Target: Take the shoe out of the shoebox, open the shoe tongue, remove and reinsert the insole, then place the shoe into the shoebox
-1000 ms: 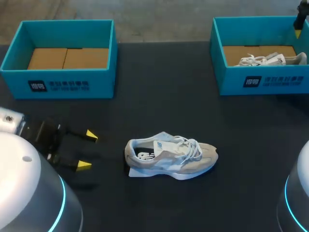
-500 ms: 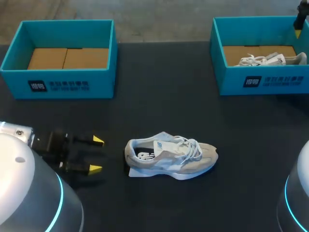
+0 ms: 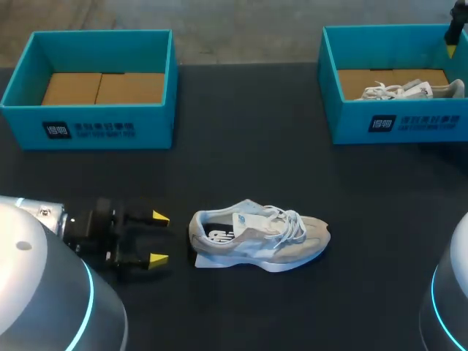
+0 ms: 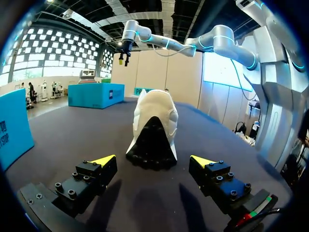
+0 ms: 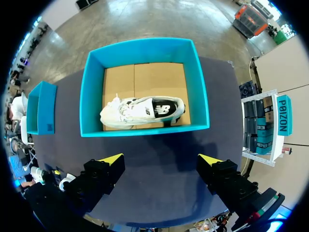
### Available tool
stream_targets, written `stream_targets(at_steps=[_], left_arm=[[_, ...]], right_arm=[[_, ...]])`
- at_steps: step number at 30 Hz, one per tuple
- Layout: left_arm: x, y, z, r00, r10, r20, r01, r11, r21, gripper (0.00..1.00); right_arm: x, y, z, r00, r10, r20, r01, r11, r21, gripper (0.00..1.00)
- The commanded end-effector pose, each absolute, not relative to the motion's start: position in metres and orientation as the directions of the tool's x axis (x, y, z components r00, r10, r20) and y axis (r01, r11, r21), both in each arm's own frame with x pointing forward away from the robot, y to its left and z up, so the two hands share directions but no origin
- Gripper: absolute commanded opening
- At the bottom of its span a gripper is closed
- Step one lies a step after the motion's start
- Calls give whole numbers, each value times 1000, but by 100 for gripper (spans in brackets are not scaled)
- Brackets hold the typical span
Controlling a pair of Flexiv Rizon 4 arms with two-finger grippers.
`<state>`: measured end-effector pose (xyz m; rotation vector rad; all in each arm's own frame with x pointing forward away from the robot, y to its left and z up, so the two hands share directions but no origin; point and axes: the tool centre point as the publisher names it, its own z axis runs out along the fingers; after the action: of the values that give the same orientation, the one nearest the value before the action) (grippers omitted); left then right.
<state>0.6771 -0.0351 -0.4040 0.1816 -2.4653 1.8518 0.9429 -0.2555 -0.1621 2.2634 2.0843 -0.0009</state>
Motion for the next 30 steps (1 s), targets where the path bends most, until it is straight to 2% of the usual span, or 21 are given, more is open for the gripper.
stream_targets(at_steps=[1,30], left_arm=[[675,-42,-411,-991,-85,108,-126,250,-960,100],[682,-70,-409,-991,-106,77,-97,200,-975,100]], right_arm=[[942,-255,-162,85,995,-45,995,-83,48,100],[942,-255,-162,85,995,-45,995,-83,48,100]])
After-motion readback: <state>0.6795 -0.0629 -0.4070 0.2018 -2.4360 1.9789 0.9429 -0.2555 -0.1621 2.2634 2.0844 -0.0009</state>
